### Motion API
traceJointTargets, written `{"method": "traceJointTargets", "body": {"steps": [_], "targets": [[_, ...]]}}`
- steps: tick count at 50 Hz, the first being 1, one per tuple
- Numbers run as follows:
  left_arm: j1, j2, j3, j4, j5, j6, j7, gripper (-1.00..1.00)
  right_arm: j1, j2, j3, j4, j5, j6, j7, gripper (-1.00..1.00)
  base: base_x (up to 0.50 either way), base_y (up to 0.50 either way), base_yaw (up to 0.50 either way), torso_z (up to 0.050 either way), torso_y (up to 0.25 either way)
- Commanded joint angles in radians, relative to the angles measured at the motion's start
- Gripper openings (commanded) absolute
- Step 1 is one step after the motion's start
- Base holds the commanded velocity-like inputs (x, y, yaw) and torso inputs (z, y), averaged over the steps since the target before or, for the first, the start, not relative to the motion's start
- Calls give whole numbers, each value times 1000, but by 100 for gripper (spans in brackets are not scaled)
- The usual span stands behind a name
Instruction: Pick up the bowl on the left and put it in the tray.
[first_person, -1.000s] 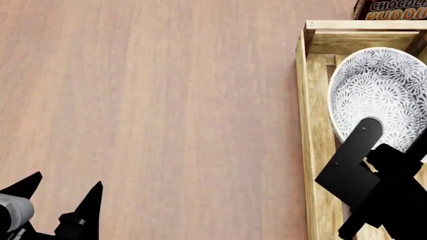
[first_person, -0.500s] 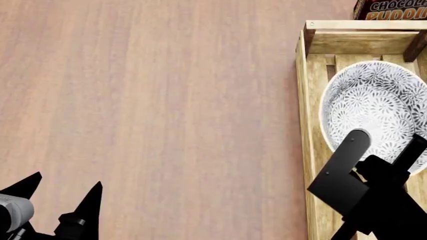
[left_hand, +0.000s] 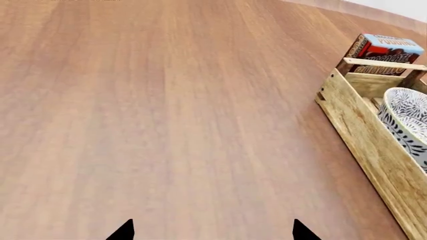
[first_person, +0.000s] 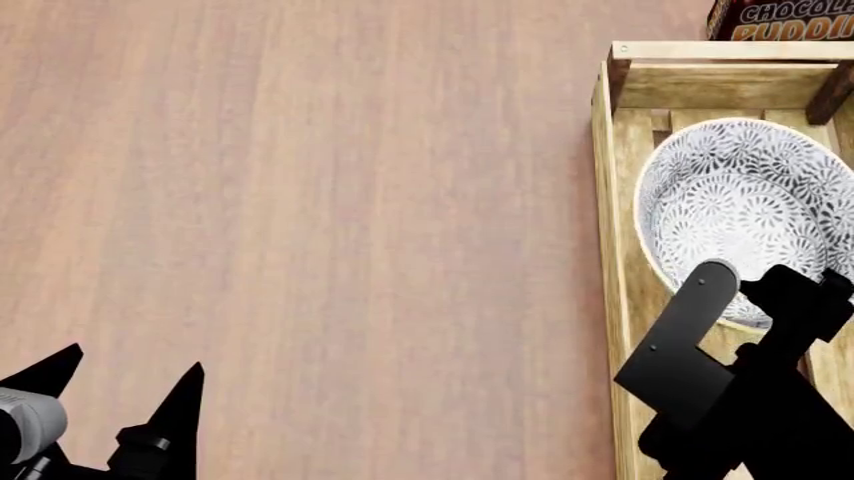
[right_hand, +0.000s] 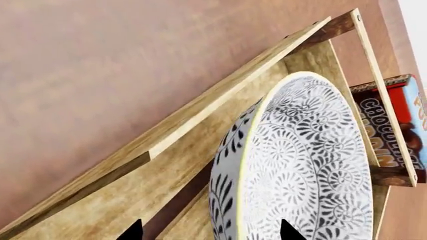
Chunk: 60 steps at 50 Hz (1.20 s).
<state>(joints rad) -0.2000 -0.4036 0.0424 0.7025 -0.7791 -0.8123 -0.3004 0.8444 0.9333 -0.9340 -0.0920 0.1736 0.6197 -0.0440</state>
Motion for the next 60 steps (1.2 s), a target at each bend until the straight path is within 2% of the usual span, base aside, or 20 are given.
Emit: {"method": "traceJointTargets", "body": {"steps": [1,19,36,47,52,56,57,60], "targets": [[0,-4,1,1,-5,2,-4,100,-10,0,-1,21,-35,7,-9,100,0,0,0,0,0],[-1,-7,7,-6,-5,11,-7,100,-2,17,5,-22,-36,29,-13,100,1,0,0,0,-2],[2,-13,7,0,-13,14,-14,100,99,172,90,-421,16,209,-68,100,0,0,0,0,0],[1,-17,6,3,-18,14,-21,100,37,270,146,-601,75,192,1,100,0,0,0,0,0],[2,-20,8,4,-14,18,-22,100,-63,333,193,-687,144,117,139,100,0,0,0,0,0],[21,-23,7,4,18,57,-12,100,-211,346,267,-688,245,-42,416,100,0,0,0,0,0],[31,-23,1,1,28,75,-8,100,-281,328,316,-644,326,-130,544,100,0,0,0,0,0],[59,-26,-3,-16,67,128,11,100,-441,303,357,-572,385,-336,723,100,0,0,0,0,0]]}}
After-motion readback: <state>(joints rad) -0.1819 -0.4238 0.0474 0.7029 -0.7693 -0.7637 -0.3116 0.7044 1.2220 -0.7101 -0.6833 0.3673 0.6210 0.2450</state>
